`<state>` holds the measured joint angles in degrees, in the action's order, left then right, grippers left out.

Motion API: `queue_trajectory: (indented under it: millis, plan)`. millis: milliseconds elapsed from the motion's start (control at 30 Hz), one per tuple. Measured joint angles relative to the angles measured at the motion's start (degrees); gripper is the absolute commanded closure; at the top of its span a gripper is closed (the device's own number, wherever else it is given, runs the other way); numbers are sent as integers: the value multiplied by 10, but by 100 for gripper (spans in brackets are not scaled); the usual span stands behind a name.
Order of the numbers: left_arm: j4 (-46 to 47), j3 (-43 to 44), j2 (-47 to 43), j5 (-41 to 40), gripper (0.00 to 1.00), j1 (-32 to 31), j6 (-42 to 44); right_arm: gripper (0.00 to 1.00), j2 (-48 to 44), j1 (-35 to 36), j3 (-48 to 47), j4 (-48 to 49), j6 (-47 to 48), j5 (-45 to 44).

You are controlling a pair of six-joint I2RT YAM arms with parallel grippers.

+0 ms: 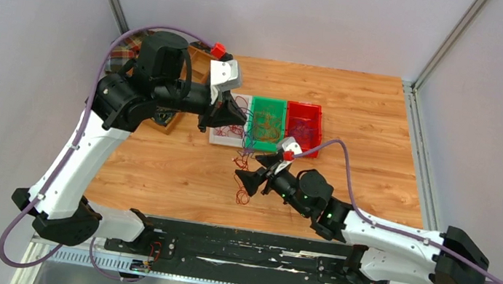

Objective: Untangle the cables
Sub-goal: Untie the cable.

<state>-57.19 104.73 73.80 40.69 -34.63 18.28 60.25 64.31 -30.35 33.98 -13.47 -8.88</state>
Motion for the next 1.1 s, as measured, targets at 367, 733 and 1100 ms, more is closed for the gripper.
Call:
queue_trajectory:
  millis: [367,733,1100]
  plan:
    - [-1,29,0,4,100,0,-12,99,78,0,-10,108,-19,-46]
    - [-1,125,12,-15,100,0,-7,99,34,0,151,84,-68,-148]
    - [1,192,25,-38,100,0,2,89,28,0,212,24,-123,-211]
